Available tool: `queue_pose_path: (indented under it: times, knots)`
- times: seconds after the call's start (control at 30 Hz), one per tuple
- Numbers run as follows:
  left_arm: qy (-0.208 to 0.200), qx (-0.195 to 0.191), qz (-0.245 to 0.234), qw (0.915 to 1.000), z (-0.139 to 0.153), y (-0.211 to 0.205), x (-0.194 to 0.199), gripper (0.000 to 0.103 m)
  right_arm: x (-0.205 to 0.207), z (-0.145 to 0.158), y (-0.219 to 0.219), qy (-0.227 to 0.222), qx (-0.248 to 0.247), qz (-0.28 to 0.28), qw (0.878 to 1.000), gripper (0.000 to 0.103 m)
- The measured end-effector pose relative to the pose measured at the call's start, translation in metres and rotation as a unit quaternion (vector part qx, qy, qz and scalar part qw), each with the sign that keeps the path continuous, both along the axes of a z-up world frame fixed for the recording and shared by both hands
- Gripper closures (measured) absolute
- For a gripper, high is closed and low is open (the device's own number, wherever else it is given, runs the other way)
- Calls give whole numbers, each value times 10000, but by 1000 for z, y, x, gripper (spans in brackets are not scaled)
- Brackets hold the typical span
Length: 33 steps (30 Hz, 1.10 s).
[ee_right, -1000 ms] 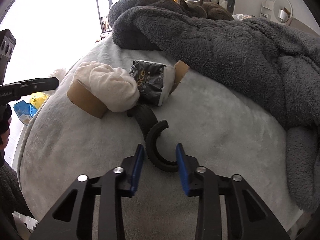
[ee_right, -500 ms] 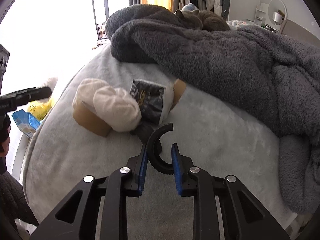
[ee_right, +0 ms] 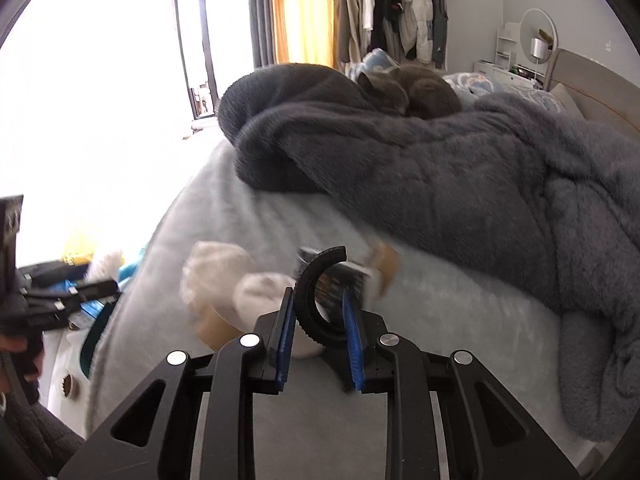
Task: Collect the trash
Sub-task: 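Carry the bubble wrap and black clip to the bin and open the left gripper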
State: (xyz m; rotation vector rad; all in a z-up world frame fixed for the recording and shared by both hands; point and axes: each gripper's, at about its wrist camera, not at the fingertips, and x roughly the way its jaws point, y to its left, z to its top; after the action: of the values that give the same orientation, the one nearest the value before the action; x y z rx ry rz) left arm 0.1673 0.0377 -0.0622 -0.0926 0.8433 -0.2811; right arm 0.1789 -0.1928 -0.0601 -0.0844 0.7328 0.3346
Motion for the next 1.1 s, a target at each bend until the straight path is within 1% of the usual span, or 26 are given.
queue_pose_path:
  times: [0.23,0.43,0.57,0.87,1.1]
  knots:
    - [161,217,164,9995,-16,34,-7,47,2,10,49,-35,176,329,9993,79]
    - [357,296,317,9984,-34,65,-12,47,2,9,94,16,209,656,9976,79]
    - [519,326,421,9972,-45,85,-14,47,1,10,121,67,338,860,9957,79]
    - [1027,326,600,9924,-78,128,-22,47,0,0,198,282,429,1440,9882,79]
    - [1548,214,698,9853,-106,161,-28,46,-6,-18,247,565,398,1800,9812,79]
